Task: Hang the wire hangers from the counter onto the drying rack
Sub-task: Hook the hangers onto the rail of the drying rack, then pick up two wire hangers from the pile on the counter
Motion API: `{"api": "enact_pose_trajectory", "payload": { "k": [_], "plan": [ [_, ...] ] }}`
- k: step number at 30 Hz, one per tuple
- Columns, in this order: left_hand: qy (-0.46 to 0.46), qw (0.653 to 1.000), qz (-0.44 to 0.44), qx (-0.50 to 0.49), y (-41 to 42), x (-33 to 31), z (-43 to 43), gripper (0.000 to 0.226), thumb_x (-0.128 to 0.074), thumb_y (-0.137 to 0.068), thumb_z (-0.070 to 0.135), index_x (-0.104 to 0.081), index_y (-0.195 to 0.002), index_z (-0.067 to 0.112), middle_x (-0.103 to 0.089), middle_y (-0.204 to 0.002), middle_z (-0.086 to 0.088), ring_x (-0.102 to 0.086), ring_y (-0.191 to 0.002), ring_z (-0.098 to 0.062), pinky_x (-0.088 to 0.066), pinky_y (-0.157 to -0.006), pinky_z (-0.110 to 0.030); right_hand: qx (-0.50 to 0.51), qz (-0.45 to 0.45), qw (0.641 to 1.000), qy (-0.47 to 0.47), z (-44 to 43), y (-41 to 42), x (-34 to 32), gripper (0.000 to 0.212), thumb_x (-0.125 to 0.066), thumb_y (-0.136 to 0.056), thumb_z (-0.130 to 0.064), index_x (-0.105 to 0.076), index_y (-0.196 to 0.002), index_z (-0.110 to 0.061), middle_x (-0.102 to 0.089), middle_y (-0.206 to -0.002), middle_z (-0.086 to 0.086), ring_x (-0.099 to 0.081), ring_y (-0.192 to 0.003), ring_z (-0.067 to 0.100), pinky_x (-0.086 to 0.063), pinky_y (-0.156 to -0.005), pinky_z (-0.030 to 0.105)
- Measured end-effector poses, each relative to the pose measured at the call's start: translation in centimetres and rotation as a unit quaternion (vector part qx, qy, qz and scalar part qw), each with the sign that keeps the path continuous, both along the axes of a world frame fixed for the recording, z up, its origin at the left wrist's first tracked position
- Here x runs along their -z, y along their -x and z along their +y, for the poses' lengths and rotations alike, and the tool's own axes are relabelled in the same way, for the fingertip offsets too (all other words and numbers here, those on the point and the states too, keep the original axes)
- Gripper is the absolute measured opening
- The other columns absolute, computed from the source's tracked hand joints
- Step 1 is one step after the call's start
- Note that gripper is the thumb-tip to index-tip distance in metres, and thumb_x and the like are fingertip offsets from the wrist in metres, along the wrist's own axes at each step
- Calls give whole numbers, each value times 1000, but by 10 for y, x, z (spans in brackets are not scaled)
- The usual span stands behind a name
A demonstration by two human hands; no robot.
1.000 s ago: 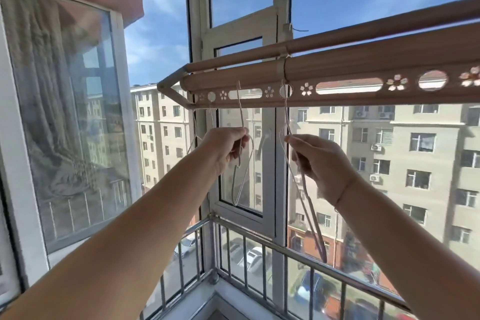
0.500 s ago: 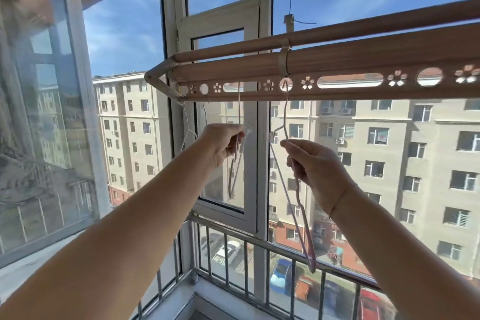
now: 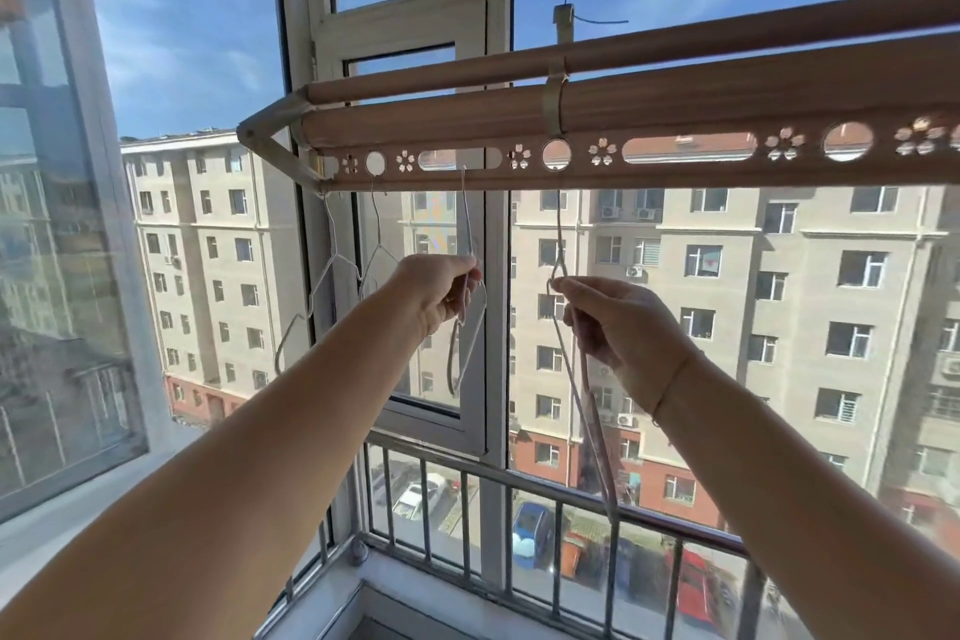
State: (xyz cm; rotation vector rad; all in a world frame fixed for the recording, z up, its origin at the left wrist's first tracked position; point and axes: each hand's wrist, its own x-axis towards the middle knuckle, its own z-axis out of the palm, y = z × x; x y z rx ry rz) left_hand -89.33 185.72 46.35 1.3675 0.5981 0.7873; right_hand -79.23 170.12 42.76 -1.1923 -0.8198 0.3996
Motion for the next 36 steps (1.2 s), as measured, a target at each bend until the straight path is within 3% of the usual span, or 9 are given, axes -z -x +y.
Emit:
{"api": "enact_pose_trajectory", "payload": {
  "k": [8,11,14,18,23,27,33,36],
  "plan": [
    [-60,998,-16,22,36,19,-18,25,-50,-95,26,-65,-90,6,-62,-80,-5,-55,-70,-13,-42,-64,-25,9,14,1000,-16,-3,12,8,18,-54,-93,-23,-66,-92,-9,-56,-54,-3,-44,-48,7,-39,-47,15],
    [-115,993,-38,5,63,40,-29,27,-49,-95,31,-63,-97,9,-62,-84,-3,-57,-76,-13,-45,-67,-24,70,-26,997,-13,-11,13,26,22,-45,-96,-24,-62,-88,-12,-56,-61,0,-44,-48,8,-38,-48,15],
    [-141,986,-84,-26,91,63,-36,18,-48,-95,28,-62,-91,16,-61,-84,-1,-58,-78,-12,-47,-70,-23,136,-76,988,14,-18,8,60,13,-49,-94,-18,-60,-94,-11,-56,-71,3,-50,-50,4,-40,-47,12],
    [-131,987,-75,-58,106,108,-44,12,-51,-94,24,-62,-91,18,-61,-81,2,-57,-74,-10,-45,-67,-22,160,-143,972,93,-31,1,105,16,-60,-88,-18,-59,-104,-12,-64,-93,8,-61,-84,18,-51,-77,30],
    [-134,984,73,90,88,192,-68,32,-58,-89,34,-59,-113,13,-65,-100,-5,-61,-95,-20,-48,-77,-27,159,-162,961,158,-56,1,151,47,-70,-79,-31,-54,-117,-10,-58,-113,12,-56,-104,24,-49,-89,35],
    [-191,948,129,219,59,225,-99,57,-59,-74,54,-54,-123,26,-62,-116,6,-58,-105,-5,-46,-87,-23,202,-183,940,205,-89,-3,176,62,-71,-79,-31,-44,-132,-12,-49,-132,10,-47,-121,22,-41,-103,39],
    [-205,907,116,350,8,244,-171,68,-68,-80,42,-38,-139,29,-50,-130,11,-48,-120,-5,-46,-72,-3,259,-164,919,249,-171,-24,195,83,-71,-78,-36,-27,-144,-15,-32,-148,10,-31,-137,22,-29,-113,41],
    [-205,892,106,390,-22,251,-211,75,-72,-73,48,-36,-138,35,-49,-135,9,-45,-127,-8,-43,-98,-20,305,-153,900,271,-227,-38,199,86,-71,-76,-41,-25,-145,-18,-32,-148,10,-29,-138,23,-27,-113,38]
  ]
}}
